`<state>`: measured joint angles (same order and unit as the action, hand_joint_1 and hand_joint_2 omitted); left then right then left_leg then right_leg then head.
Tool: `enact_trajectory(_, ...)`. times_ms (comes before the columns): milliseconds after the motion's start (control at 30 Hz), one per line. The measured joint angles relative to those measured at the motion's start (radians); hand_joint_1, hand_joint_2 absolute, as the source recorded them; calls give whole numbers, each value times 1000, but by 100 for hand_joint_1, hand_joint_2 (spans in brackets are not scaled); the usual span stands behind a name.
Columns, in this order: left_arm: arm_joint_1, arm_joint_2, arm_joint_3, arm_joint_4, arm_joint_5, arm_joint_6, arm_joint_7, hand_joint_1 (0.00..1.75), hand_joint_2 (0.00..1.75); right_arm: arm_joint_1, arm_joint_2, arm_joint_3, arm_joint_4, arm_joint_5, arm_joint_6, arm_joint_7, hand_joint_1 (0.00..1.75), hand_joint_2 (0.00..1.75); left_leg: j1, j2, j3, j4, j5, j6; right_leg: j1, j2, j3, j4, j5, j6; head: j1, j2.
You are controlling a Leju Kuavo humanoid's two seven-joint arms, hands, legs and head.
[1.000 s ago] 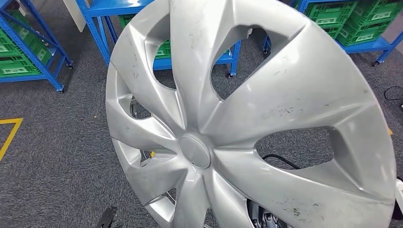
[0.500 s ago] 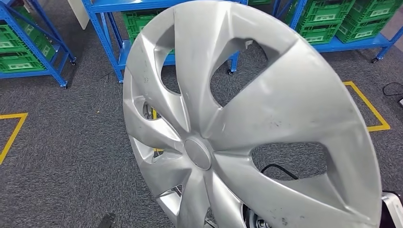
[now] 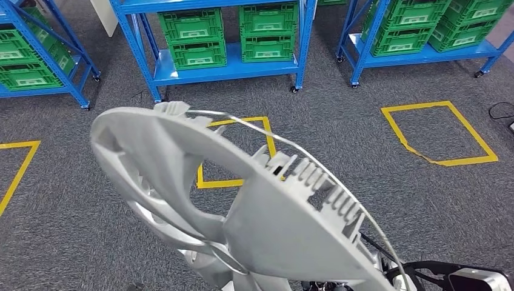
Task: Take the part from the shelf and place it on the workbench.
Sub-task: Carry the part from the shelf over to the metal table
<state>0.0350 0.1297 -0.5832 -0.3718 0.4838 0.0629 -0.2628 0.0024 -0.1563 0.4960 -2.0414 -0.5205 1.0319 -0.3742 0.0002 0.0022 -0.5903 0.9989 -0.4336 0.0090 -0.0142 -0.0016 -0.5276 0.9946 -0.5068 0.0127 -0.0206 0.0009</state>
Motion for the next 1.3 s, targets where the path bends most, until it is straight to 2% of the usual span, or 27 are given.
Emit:
enact_trajectory(67,2,1,0,1,2,0,-1,0,175,1,-4,0,0,0,3,-12,124,175,5,0,-6,9,-6,-11,-1,0,-1,-1,8,-14,-1,0)
enact_trajectory(100,2,2,0,1,4,-1,-2,0,175,1,-5,0,0,1,5,-24,124,175,7,-1,-16,33,-25,-16,-3,0,-2,-2,12,-21,-2,0)
enact_trajectory(133,2,2,0,1,6,-1,-3,0,175,0,-7,0,0,2,7,-36,124,175,9,-1,-34,77,-56,-21,-4,0,-3,-2,16,-26,-3,0)
enact_trajectory(200,1,3,1,1,9,-2,-4,0,175,-5,-12,0,2,4,9,-62,124,175,11,-1,-84,208,-128,-29,-2,0,-10,-1,21,-32,-4,0)
enact_trajectory(233,1,3,1,0,10,-2,-2,0,175,-11,-14,0,5,3,9,-69,124,175,11,-1,-104,262,-149,-30,0,0,-12,-1,22,-33,-4,0)
enact_trajectory(267,-1,2,2,-1,12,-1,2,0,175,-19,-15,1,8,-1,8,-71,124,175,11,-1,-110,287,-153,-29,1,0,-14,0,24,-33,-5,0)
enact_trajectory(300,-2,2,4,-6,13,1,10,0,175,-28,-15,1,11,-9,4,-65,124,175,11,-1,-96,270,-138,-26,3,0,-14,0,25,-33,-5,0)
enact_trajectory(333,-4,3,6,-12,15,4,20,0,175,-37,-14,1,14,-18,0,-56,124,175,10,-2,-69,225,-112,-22,5,1,-14,0,25,-33,-5,0)
enact_trajectory(400,-9,7,10,-32,16,17,49,0,175,-54,-9,2,17,-47,-10,-29,124,175,6,-3,9,85,-62,-5,10,0,-12,-1,27,-30,-4,0)
enact_trajectory(467,-13,13,11,-54,12,31,76,0,175,-72,1,3,20,-76,-14,-8,124,175,-2,-3,49,6,-44,10,11,-1,-15,-2,30,-24,-4,0)
enact_trajectory(533,-16,18,11,-73,5,40,98,0,175,-88,10,3,27,-93,-15,4,124,175,-8,-2,47,-2,-42,16,10,-1,-20,-3,35,-16,-5,0)
enact_trajectory(567,-19,20,11,-79,1,42,106,0,175,-93,13,2,30,-96,-16,7,124,175,-5,-1,48,-10,-36,18,10,-2,-22,-3,36,-12,-5,0)
enact_trajectory(633,-29,20,11,-88,-8,41,114,0,175,-99,17,-3,34,-93,-15,7,124,175,0,0,50,-29,-21,26,11,-1,-40,25,18,-9,-4,0)
enact_trajectory(667,-34,19,11,-91,-11,39,116,0,175,-101,17,-6,35,-90,-15,6,124,175,3,1,50,-38,-14,30,10,-1,-62,69,-5,-10,-3,0)
enact_trajectory(733,-41,16,11,-92,-15,34,118,0,175,-101,17,-11,40,-80,-13,2,124,175,2,2,42,-39,-9,33,7,0,-124,201,-60,-13,-2,0)
enact_trajectory(767,-42,15,11,-92,-15,31,119,0,175,-100,17,-14,43,-75,-12,-1,124,175,2,3,39,-39,-8,33,6,0,-151,259,-78,-9,-2,0)
enact_trajectory(800,-42,14,11,-92,-15,28,119,0,175,-98,17,-17,45,-70,-10,-4,124,175,2,3,37,-38,-7,32,4,0,-163,286,-83,-3,-2,0)
enact_trajectory(833,-42,13,11,-92,-16,25,119,0,175,-97,17,-20,48,-66,-9,-7,124,175,2,3,35,-36,-6,31,2,0,-158,278,-74,6,-2,0)
enact_trajectory(867,-43,12,11,-92,-16,23,119,0,175,-96,17,-22,50,-62,-8,-10,124,175,2,3,35,-34,-7,30,-1,0,-134,231,-52,16,-2,0)
enact_trajectory(900,-43,10,11,-92,-16,21,118,0,175,-96,18,-24,51,-60,-7,-12,124,175,3,2,34,-29,-8,27,-4,-1,-96,157,-24,25,-2,0)
enact_trajectory(933,-44,10,11,-92,-16,20,117,0,175,-97,19,-25,51,-56,-7,-14,124,175,1,1,30,-21,-11,22,-5,0,-62,89,-1,27,-2,0)
enact_trajectory(1000,-46,10,11,-92,-16,16,114,0,175,-96,22,-27,51,-49,-7,-19,124,175,-3,0,20,-6,-16,10,-4,1,-27,12,24,18,-3,0)
enact_trajectory(1067,-46,10,11,-91,-16,13,111,0,175,-95,24,-28,51,-39,-7,-26,124,175,-3,-1,12,-1,-14,1,-3,3,-30,9,28,1,-4,0)
enact_trajectory(1133,-46,10,11,-90,-16,12,110,0,175,-95,25,-29,51,-31,-7,-32,124,175,2,-2,1,17,-28,-10,-5,2,-31,8,32,-8,-4,0)
enact_trajectory(1200,-46,10,11,-90,-16,12,109,0,175,-95,28,-30,51,-26,-7,-35,124,175,6,-3,-37,103,-81,-20,-7,1,-32,7,35,-15,-5,0)
enact_trajectory(1267,-45,10,10,-88,-16,12,109,0,175,-93,29,-30,51,-22,-7,-38,124,175,8,-2,-99,243,-143,-26,-5,-2,-35,8,36,-19,-5,0)
enact_trajectory(1300,-45,9,10,-87,-16,12,109,0,175,-92,29,-30,51,-20,-7,-40,124,175,9,-2,-120,291,-156,-27,-3,-3,-37,8,37,-20,-5,0)
